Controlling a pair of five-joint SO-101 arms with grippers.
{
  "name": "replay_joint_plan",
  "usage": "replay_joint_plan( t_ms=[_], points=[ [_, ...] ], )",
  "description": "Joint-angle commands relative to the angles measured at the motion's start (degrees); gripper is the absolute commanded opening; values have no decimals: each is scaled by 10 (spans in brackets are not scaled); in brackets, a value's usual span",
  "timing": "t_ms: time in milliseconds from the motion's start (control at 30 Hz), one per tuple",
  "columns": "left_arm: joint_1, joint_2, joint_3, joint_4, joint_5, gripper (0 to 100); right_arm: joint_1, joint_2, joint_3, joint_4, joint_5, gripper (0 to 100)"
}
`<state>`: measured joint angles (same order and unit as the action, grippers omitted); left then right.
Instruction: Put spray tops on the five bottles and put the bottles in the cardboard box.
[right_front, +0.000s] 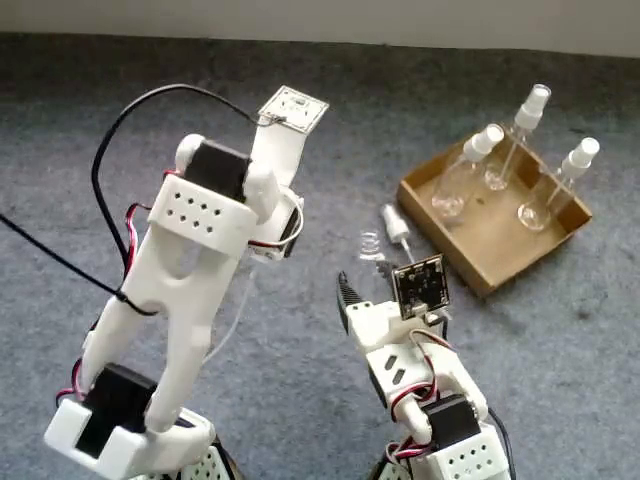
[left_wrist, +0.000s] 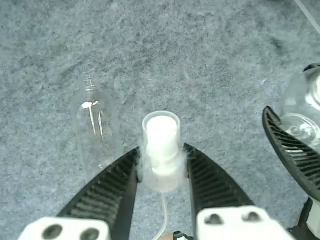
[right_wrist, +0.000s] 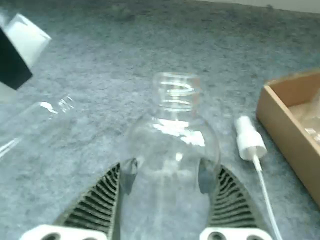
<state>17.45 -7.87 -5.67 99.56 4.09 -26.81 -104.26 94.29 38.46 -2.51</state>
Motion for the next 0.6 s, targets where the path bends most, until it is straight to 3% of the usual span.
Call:
replay_joint_plan(
  t_ms=[0, 400, 567],
  points=[
    [6, -105, 26, 5, -4, 4, -38, -6, -5, -75, 1, 102],
    [7, -313, 45, 4, -4, 4, -74, -7, 42, -95, 1, 101],
    [8, -382, 45, -52, -2, 4, -77, -13, 11, -95, -3, 101]
  ],
)
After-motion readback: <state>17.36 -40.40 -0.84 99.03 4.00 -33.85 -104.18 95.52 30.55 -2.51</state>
